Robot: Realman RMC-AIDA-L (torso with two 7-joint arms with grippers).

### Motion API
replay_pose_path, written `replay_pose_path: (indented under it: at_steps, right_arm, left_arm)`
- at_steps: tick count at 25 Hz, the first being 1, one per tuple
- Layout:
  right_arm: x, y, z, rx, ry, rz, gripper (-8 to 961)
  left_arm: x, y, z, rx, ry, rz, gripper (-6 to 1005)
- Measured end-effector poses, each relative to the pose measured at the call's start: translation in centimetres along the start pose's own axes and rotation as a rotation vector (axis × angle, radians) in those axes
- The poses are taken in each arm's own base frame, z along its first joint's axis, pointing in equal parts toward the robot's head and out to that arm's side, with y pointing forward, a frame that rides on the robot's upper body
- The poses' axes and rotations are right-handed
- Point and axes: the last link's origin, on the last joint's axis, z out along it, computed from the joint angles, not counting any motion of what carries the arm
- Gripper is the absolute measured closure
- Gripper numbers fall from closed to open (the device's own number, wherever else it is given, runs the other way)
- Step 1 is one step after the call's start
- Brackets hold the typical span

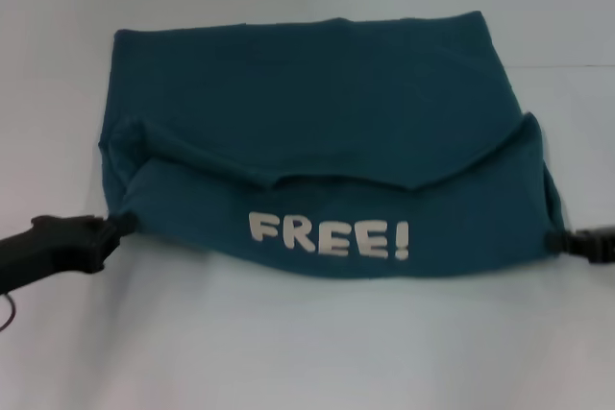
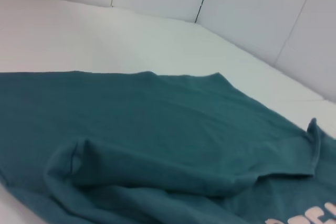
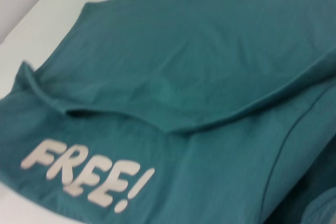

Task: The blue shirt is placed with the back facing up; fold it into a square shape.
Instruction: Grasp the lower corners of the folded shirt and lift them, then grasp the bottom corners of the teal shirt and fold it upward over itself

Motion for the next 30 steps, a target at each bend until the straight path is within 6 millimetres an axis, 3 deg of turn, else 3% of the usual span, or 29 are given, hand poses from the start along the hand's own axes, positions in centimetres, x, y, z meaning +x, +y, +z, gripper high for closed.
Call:
replay_pose_path:
  at_steps: [11, 18, 30]
  right_arm:
    - [5.3, 0.1, -4.8, -0.089, 0.028, -0.050, 942]
    - [6.8, 0.5, -7.1, -0.119, 0.026, -0.057, 943]
    - [8.8, 2.1, -7.0, -0.219, 0.120, -0.046, 943]
  left_arm:
    - [-2.5, 2.0, -6.6, -0.164, 0.073, -0.125, 995]
    - [-3.8, 2.5, -7.6, -0.178, 0.050, -0.162, 995]
    - [-4.6, 2.7, -8.0, -0.184, 0.018, -0.184, 995]
